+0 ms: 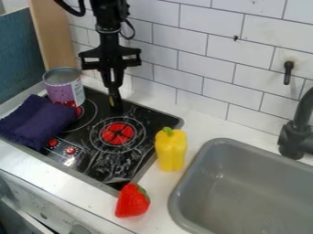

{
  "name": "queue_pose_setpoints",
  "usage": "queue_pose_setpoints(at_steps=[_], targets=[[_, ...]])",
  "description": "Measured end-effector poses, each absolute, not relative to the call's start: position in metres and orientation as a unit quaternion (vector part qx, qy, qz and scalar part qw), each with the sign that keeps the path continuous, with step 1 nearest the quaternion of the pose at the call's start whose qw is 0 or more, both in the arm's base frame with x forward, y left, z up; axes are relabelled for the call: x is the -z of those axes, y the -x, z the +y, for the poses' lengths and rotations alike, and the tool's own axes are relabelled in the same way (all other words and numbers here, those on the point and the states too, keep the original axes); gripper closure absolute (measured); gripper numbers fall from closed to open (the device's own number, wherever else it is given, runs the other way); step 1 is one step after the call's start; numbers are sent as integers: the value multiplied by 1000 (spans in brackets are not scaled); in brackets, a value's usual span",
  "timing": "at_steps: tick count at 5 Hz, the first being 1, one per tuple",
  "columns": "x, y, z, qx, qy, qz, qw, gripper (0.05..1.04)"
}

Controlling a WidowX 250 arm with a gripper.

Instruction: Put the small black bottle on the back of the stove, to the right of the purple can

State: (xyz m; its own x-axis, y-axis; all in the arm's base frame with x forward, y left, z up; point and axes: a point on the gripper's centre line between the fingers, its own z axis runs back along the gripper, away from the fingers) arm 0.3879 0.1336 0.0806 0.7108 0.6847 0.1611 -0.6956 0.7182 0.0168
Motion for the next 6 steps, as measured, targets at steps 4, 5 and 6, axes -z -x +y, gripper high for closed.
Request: queue_pose_setpoints(at_steps=[4, 5, 6], targets=[[-94, -379, 127, -375, -22, -78, 923, 77], [-104, -368, 122, -354, 7, -96, 930, 81], [-117, -333, 120, -304, 20, -103, 947, 83]])
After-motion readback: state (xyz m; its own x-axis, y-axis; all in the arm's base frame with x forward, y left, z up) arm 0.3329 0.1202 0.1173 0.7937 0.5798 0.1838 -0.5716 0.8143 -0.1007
